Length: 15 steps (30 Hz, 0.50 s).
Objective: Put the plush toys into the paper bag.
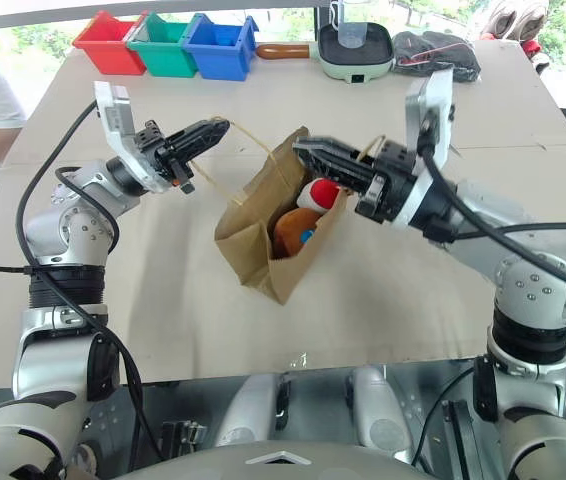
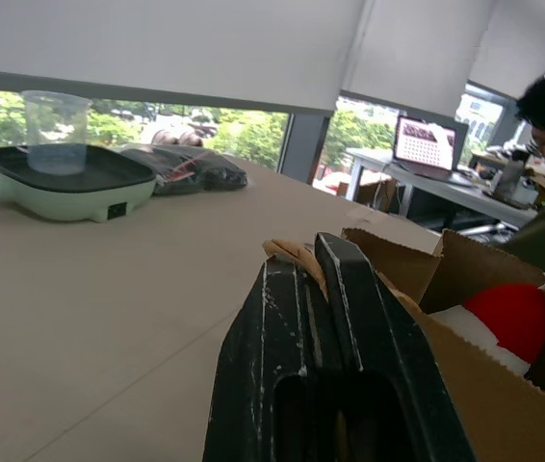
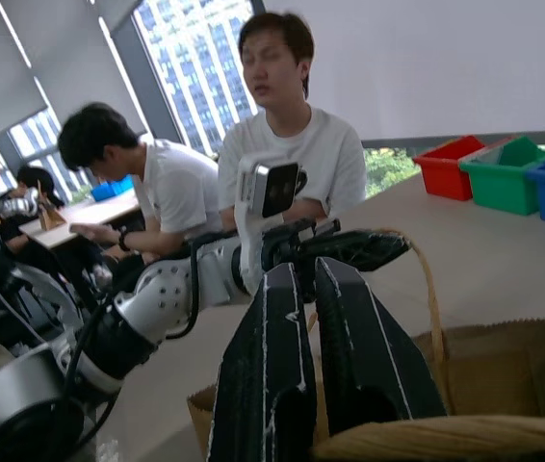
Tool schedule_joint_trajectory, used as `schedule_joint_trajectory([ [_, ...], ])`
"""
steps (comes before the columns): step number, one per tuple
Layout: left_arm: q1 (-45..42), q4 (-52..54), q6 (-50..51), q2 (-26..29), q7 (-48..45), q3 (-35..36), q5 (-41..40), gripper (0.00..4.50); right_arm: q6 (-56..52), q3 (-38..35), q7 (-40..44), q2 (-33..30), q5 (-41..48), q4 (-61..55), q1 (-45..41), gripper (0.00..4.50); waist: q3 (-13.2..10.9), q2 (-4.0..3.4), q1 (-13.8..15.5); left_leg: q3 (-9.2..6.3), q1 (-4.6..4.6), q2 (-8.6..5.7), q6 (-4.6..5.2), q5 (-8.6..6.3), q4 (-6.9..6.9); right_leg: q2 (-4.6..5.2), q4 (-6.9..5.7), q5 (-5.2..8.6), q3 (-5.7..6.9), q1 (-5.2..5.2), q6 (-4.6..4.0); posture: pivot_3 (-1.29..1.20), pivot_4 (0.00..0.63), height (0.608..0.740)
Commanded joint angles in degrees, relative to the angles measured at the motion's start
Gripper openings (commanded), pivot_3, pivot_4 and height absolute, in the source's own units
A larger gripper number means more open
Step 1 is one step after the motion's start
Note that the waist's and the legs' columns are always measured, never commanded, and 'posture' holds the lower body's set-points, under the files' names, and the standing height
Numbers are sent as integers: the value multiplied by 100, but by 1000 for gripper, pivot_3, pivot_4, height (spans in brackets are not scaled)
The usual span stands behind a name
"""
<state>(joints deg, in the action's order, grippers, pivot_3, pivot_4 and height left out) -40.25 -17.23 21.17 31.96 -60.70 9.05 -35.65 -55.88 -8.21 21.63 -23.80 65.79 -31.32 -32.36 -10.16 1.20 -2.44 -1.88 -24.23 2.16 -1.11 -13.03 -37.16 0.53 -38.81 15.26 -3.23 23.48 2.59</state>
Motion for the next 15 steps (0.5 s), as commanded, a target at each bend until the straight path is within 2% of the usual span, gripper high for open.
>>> schedule_joint_trajectory([
  [1,-208,-138,-312,89,-303,-12,193,0,132,172,61,-294,-285,-221,-40,57,-1,-1,5,3,-1,0,0,0,0,0,-3,0,-2,4,0,0,150,740],
  [2,-251,-190,-332,94,-373,-20,217,0,160,173,96,-317,-245,-214,-36,593,-1,-1,11,1,-4,0,0,0,-3,0,-4,0,-1,5,0,0,150,740],
  [3,-339,-274,-362,104,-475,-32,248,0,165,126,145,-414,-202,-230,-69,913,-1,-1,14,-1,-6,0,0,0,-4,-1,-3,0,1,6,0,0,150,740],
  [5,-455,-394,-320,149,-730,-54,249,0,148,89,247,-621,-192,-298,-108,1951,-1,-1,36,-3,-11,-1,0,0,-7,0,-3,0,3,7,0,0,150,740],
  [6,-484,-406,-306,166,-908,-31,192,0,113,51,278,-744,-138,-352,-108,2753,0,0,37,-10,-24,-1,0,0,-16,1,0,0,12,11,0,0,150,740],
  [8,-472,-348,-254,231,-1178,3,115,0,-31,-74,370,-1086,90,-476,-72,3479,-1,0,40,-9,-28,-3,0,0,-17,4,3,0,12,11,1,0,150,740],
  [9,-426,-271,-230,271,-1295,10,84,548,-122,-139,454,-1303,221,-539,-31,3900,0,0,41,-10,-34,-3,0,0,-17,5,5,0,14,15,1,0,150,740],
  [11,-315,-72,16,337,-1351,76,-49,973,-225,-251,619,-1751,329,-653,66,3900,-1,-1,49,-13,-39,-3,0,0,-18,7,7,0,18,15,1,0,150,740],
  [15,-47,289,475,468,-1172,313,-283,2707,-348,-612,785,-2481,684,-741,263,3900,-1,0,43,-16,-37,-3,0,0,-18,7,5,0,20,15,1,0,150,740],
])
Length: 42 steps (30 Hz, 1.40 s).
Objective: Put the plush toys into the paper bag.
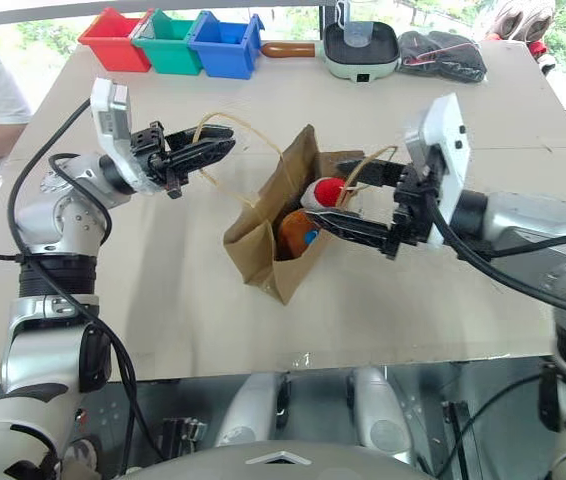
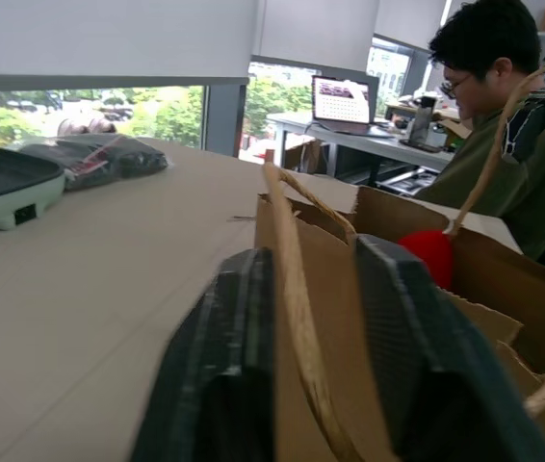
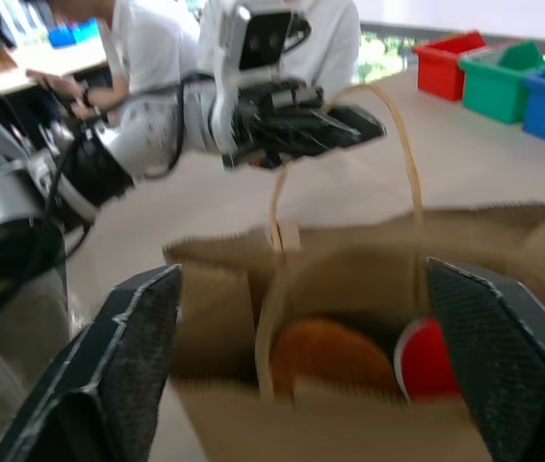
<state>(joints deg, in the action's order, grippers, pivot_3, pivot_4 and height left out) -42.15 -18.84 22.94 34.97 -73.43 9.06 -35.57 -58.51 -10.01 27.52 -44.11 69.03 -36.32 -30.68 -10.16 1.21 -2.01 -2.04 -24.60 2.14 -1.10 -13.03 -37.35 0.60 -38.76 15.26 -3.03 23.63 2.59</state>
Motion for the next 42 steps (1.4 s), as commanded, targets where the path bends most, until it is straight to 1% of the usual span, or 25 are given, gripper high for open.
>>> schedule_joint_trajectory([
  [1,254,586,443,204,198,423,-399,3036,-155,-545,295,-732,402,-278,195,3900,0,-1,-1,0,0,0,0,0,0,0,-1,0,0,0,0,0,150,740],
  [4,651,1055,933,286,367,707,-798,4428,-197,-807,516,-1282,497,-306,515,3900,1,1,-19,2,1,3,0,0,0,1,1,0,-2,0,0,0,150,740],
  [9,1435,1819,1631,357,530,1065,-1468,4428,-165,-1081,885,-1787,560,-426,1041,3900,1,1,1,3,4,4,0,0,-5,1,-3,0,-2,-2,0,0,150,740],
  [10,1668,2021,1684,375,533,1086,-1514,4428,-137,-1040,1005,-1914,340,-497,1219,3900,1,1,1,3,3,4,0,0,-6,1,-3,0,-2,-2,1,0,150,740],
  [12,2139,2410,1787,370,641,1137,-1614,4428,247,-622,1212,-2128,-665,-593,1725,3900,2,3,4,4,3,4,0,0,-5,2,0,1,-2,-2,1,0,150,740],
  [14,2422,2690,1818,345,779,1145,-1668,4428,704,-264,1327,-2111,-1396,-571,2026,3900,4,8,12,4,4,4,0,0,-5,3,3,1,-2,-4,1,0,150,740],
  [16,2804,3098,1747,293,854,1049,-1631,4428,1095,126,1169,-1542,-1731,-421,2025,3900,7,13,16,6,4,3,0,0,-8,3,1,1,-3,-2,2,0,150,740],
  [17,3024,3315,1659,249,895,984,-1568,4500,1313,405,1189,-1302,-1973,-401,2052,3363,8,12,15,5,7,4,0,0,-9,1,2,1,-5,-4,2,0,150,740],
  [18,3195,3478,1593,207,952,942,-1525,4500,1470,647,1211,-1115,-2205,-391,2061,3054,5,8,15,11,14,4,0,0,-9,0,0,1,-11,-7,2,0,150,740],
  [19,3298,3610,1570,144,1040,924,-1540,4500,1599,854,1177,-889,-2394,-332,2017,2890,4,5,14,14,15,4,0,0,-9,0,-3,1,-14,-7,2,0,150,740],
  [20,3382,3755,1548,87,1140,884,-1538,4500,1690,1016,1118,-659,-2516,-267,1959,2257,9,13,13,15,16,2,0,1,-8,1,-4,1,-16,-6,2,0,150,740],
  [22,3556,4035,1429,74,1181,722,-1428,4500,1840,1257,1073,-257,-2701,-154,1838,1476,8,12,22,14,17,4,-1,1,-8,-1,-6,1,-17,-7,1,0,150,740],
  [23,3658,4163,1361,77,1198,634,-1357,4500,1879,1364,1029,-36,-2756,-83,1776,862,8,12,22,13,16,4,-1,1,-8,-2,-6,1,-16,-6,1,0,150,740],
  [24,3727,4239,1312,82,1211,578,-1316,4500,1899,1427,1009,118,-2809,-33,1737,382,8,11,26,13,17,4,-1,1,-9,-2,-6,1,-16,-7,1,0,150,740],
  [25,3774,4298,1241,54,1276,545,-1269,4500,1926,1514,1004,248,-2890,5,1706,36,8,11,31,16,18,3,-1,1,-8,-1,-6,1,-19,-7,1,0,150,740],
  [29,3879,4524,784,-157,1662,315,-861,4500,2039,2001,1038,886,-3103,225,1498,36,8,12,50,13,19,2,-1,1,-8,-2,-6,1,-16,-8,0,0,150,740],
  [32,3990,4701,635,-218,1738,150,-742,4500,2197,2406,1121,1307,-3446,592,1236,36,7,10,37,16,21,3,-1,1,-8,-3,-8,0,-20,-8,0,0,150,740],
  [35,4032,4768,551,-196,1830,66,-629,4500,2330,2593,1177,1702,-3594,954,1021,36,8,12,35,14,22,3,-1,1,-8,-3,-8,0,-18,-8,0,0,150,740],
  [37,4037,4787,491,-191,1911,18,-533,4500,2406,2675,1237,1858,-3708,1106,950,36,8,11,47,13,22,3,-1,1,-8,-4,-10,0,-17,-8,0,0,150,740],
  [41,3932,4818,288,-513,2481,-282,-141,4500,2652,2859,1334,2211,-3974,1498,839,36,9,11,57,15,22,3,-1,1,-8,-2,-9,0,-18,-9,0,0,150,740],
  [42,3905,4813,252,-615,2630,-358,-53,4249,2699,2869,1351,2280,-4018,1569,835,11,8,11,63,14,22,2,-1,1,-8,-2,-9,0,-17,-9,0,0,150,740],
])
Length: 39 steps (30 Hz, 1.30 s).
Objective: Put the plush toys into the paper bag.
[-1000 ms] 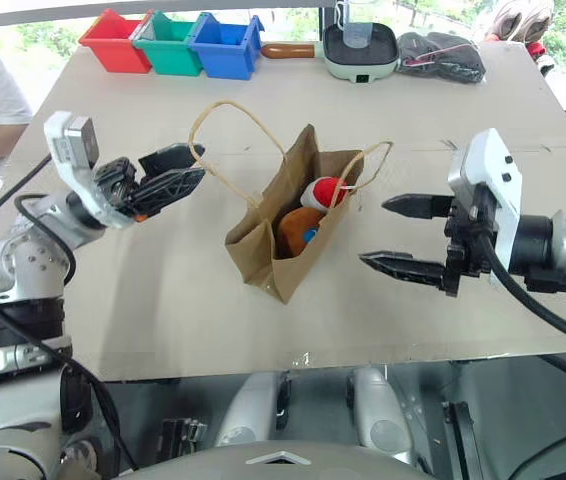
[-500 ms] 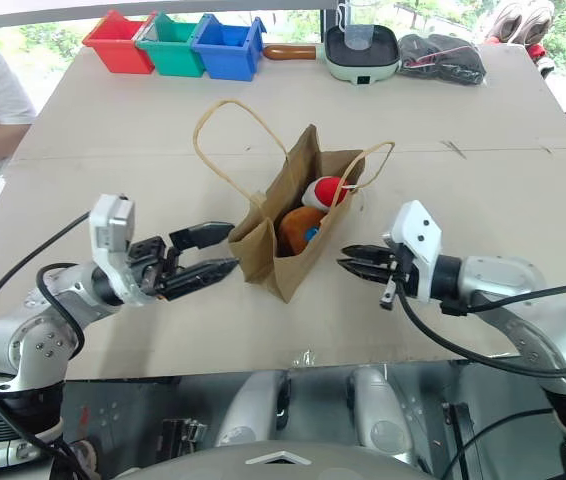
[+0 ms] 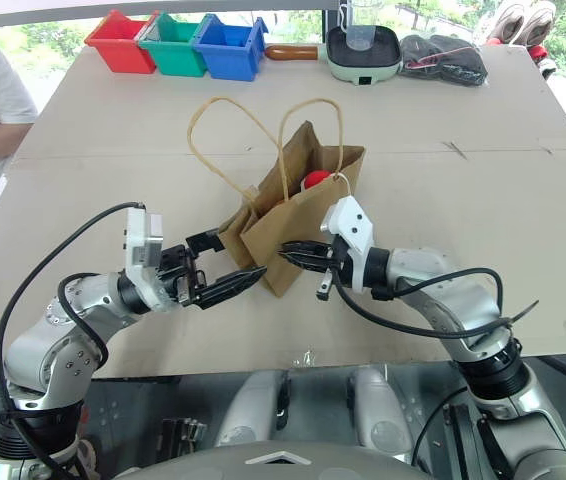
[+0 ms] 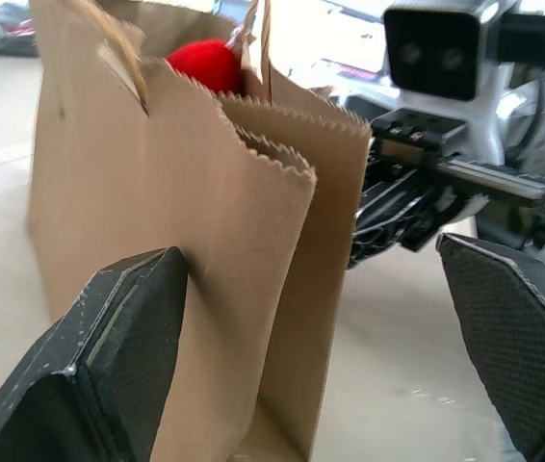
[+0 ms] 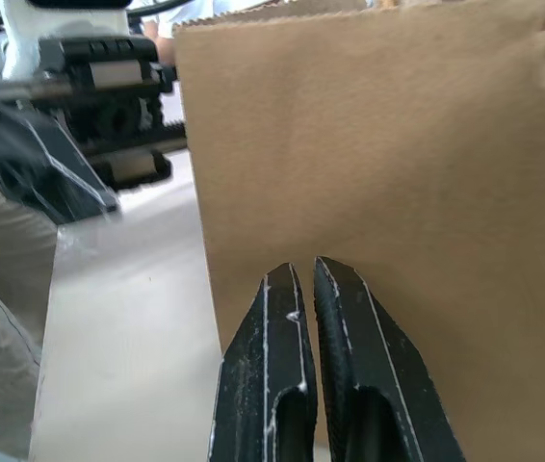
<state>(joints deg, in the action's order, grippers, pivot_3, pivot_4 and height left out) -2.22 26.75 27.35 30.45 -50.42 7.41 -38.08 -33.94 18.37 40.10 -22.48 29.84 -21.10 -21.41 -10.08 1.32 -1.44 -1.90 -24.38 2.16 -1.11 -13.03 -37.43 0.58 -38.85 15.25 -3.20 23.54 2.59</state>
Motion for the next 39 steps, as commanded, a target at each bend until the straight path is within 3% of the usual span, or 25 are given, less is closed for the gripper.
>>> schedule_joint_trajectory([
  [1,-133,222,-227,-261,480,-311,338,3972,316,58,128,166,-172,128,-95,0,1,0,14,0,0,0,0,0,0,0,0,0,0,0,0,0,150,740],
  [2,-169,194,-288,-337,603,-413,489,3765,375,73,152,199,-231,179,-90,0,0,0,22,0,1,0,0,0,0,0,-1,0,0,-1,0,0,150,740],
  [3,-208,168,-322,-418,714,-474,576,3171,404,72,162,228,-263,199,-78,0,1,0,32,0,1,-1,0,0,-1,0,-2,-1,0,-1,0,0,150,740],
  [5,-285,105,-401,-522,857,-555,711,2468,438,43,187,234,-314,179,-38,0,1,-1,47,1,2,-1,0,0,-1,0,-3,-1,-1,-1,0,0,150,740],
  [6,-309,80,-432,-548,896,-578,759,1830,448,28,199,230,-334,161,-18,0,1,-1,49,1,2,-1,0,0,-1,0,-2,-1,-1,-1,0,0,150,740],
  [7,-321,58,-465,-556,911,-593,795,1543,453,13,204,215,-350,125,9,0,1,0,50,2,2,-1,0,0,-1,0,-3,-1,-2,-1,0,0,150,740],
  [10,-517,-249,-657,-474,625,-542,759,108,407,-130,235,-96,-384,-298,271,0,2,0,68,0,3,-1,0,0,0,0,-5,-1,0,-1,0,0,150,740],
  [12,-771,-648,-904,-268,143,-459,729,44,305,-386,189,-299,-270,-600,468,0,1,0,76,-4,0,-3,0,0,-1,2,-3,-1,5,-2,0,0,150,740],
  [15,-1289,-1526,-1354,167,-912,-355,670,0,107,-871,208,-640,92,-1193,839,806,1,-1,77,-1,0,-5,0,0,-2,2,-3,-1,4,-2,0,0,150,740],
  [18,-1995,-2656,-1913,540,-2128,-350,658,0,-8,-1455,99,-925,337,-1626,1193,2234,1,-1,54,1,4,-3,0,0,-1,-2,-2,0,3,-2,0,0,150,740],
  [21,-3272,-4576,-2795,755,-3532,-515,967,0,-16,-2288,-51,-1317,326,-1940,1712,3586,2,0,85,-4,1,-2,0,0,-1,-7,-3,0,8,-2,-1,0,150,740],
  [23,-4104,-5870,-3211,691,-3907,-615,1246,0,-44,-2576,-148,-1479,278,-2059,1983,4478,5,6,110,-6,-5,-4,0,0,-7,-6,1,0,13,-2,0,0,150,740],
  [26,-4806,-6899,-3029,501,-3969,-565,1350,0,-97,-2649,-317,-1524,269,-2211,2148,4478,6,8,68,-3,-13,-6,1,0,-11,-4,5,0,9,-2,1,0,150,740],
  [30,-4638,-7301,-3695,518,-4208,-815,1539,0,-200,-2544,-606,-1401,304,-2431,2179,4478,8,6,-97,-4,-7,-2,2,-1,-7,-8,0,0,3,-1,1,0,150,740],
  [39,-5261,-8316,-4408,738,-4208,-1010,1502,0,-197,-2679,-516,-1479,507,-2447,2222,4478,8,9,-49,-14,-13,1,1,0,-14,-12,-7,0,13,-1,1,0,150,740],
])
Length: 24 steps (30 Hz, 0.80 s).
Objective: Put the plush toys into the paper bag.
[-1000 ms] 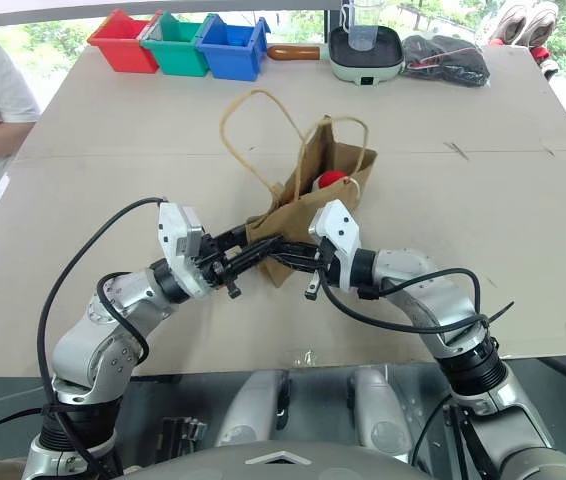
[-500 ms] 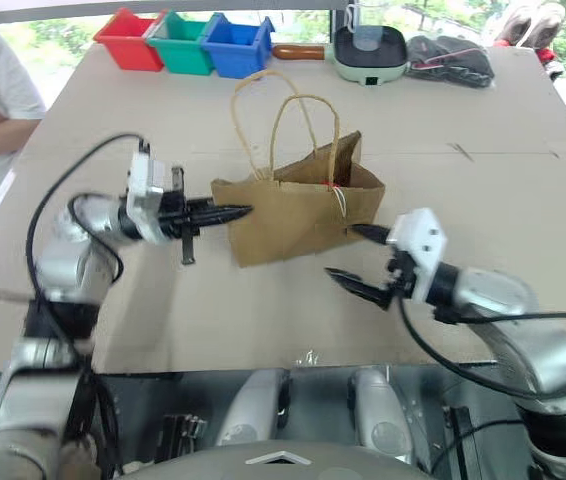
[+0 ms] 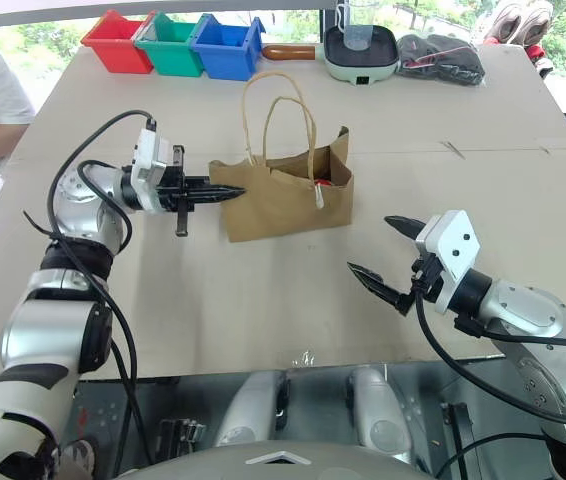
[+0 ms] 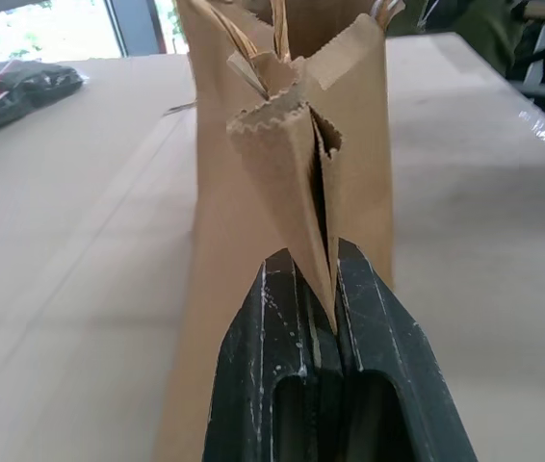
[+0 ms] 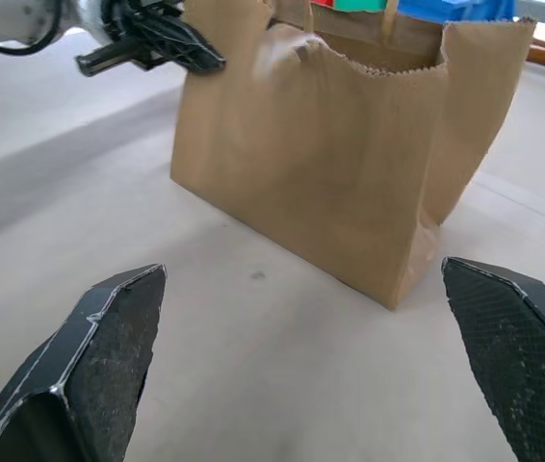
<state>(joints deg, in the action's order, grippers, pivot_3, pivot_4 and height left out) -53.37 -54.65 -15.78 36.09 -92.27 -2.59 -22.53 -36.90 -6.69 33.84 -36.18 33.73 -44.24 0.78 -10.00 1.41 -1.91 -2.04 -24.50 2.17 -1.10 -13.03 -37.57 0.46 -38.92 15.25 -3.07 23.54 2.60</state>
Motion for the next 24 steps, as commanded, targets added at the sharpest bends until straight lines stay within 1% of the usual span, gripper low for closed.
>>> schedule_joint_trajectory([
  [1,-164,-191,-16,200,-23,0,-133,700,114,-204,156,-144,133,-103,8,4500,0,0,-5,0,0,0,0,0,0,0,0,0,0,0,0,0,150,740],
  [3,-175,-192,117,228,-23,31,-229,1394,145,-240,221,-194,148,-59,21,4500,0,0,-10,0,0,0,0,0,0,0,0,0,0,0,0,0,150,740],
  [5,144,343,968,478,-23,283,-467,2348,220,-344,381,-279,160,104,37,4500,0,0,-13,-2,-2,0,0,0,0,0,0,0,1,1,0,0,150,740],
  [7,653,1091,1640,711,120,603,-666,3253,298,-429,513,-340,166,255,48,4500,-1,-2,-75,-2,-2,1,0,0,0,0,0,0,0,1,0,0,150,740],
  [8,933,1507,1961,799,273,749,-775,3253,334,-457,564,-362,173,306,63,4500,-1,-2,-74,5,3,5,0,0,1,0,-2,0,-8,2,0,0,150,740],
  [10,1821,2653,2644,1026,774,1162,-1072,3253,429,-543,710,-426,161,439,126,4500,-1,-4,-81,3,3,7,0,0,4,0,-1,0,-5,3,-1,0,150,740],
  [12,2688,3720,3328,1142,1355,1661,-1436,3253,544,-646,858,-506,112,578,219,4500,-1,-4,-47,6,10,10,0,0,14,6,-2,1,-7,1,-1,0,150,740],
  [13,2952,4078,3553,1158,1550,1815,-1547,3253,588,-683,912,-538,95,628,246,4500,-1,-4,-23,6,11,11,0,0,13,6,-2,1,-6,1,-1,0,150,740],
  [15,3755,5023,3998,1109,2050,2281,-1853,3253,820,-779,1026,-598,-63,785,316,4500,0,-3,37,3,9,12,0,0,11,19,-1,0,0,-1,-1,0,150,740],
  [17,4943,6268,4262,841,2695,2778,-2033,3253,956,-978,1065,-628,-114,961,394,4500,1,-1,43,4,15,8,0,0,9,24,1,1,2,-10,0,0,150,740],
  [19,5796,7127,4395,593,3177,2988,-2067,3253,1013,-1167,1084,-634,-90,1090,461,4500,1,-3,58,12,36,9,0,-1,14,48,4,1,-10,-22,2,0,150,740],
  [21,6297,7551,4358,362,3528,3021,-1959,3253,1099,-1289,1149,-665,-143,1216,568,4500,1,-2,114,25,68,3,1,-1,18,49,11,2,-10,-53,3,0,150,740],
  [24,6780,7916,4236,62,3963,2916,-1753,3253,1250,-1434,1292,-733,-268,1418,757,4500,2,-1,180,16,83,0,1,-1,15,42,12,5,5,-74,1,0,150,740],
])
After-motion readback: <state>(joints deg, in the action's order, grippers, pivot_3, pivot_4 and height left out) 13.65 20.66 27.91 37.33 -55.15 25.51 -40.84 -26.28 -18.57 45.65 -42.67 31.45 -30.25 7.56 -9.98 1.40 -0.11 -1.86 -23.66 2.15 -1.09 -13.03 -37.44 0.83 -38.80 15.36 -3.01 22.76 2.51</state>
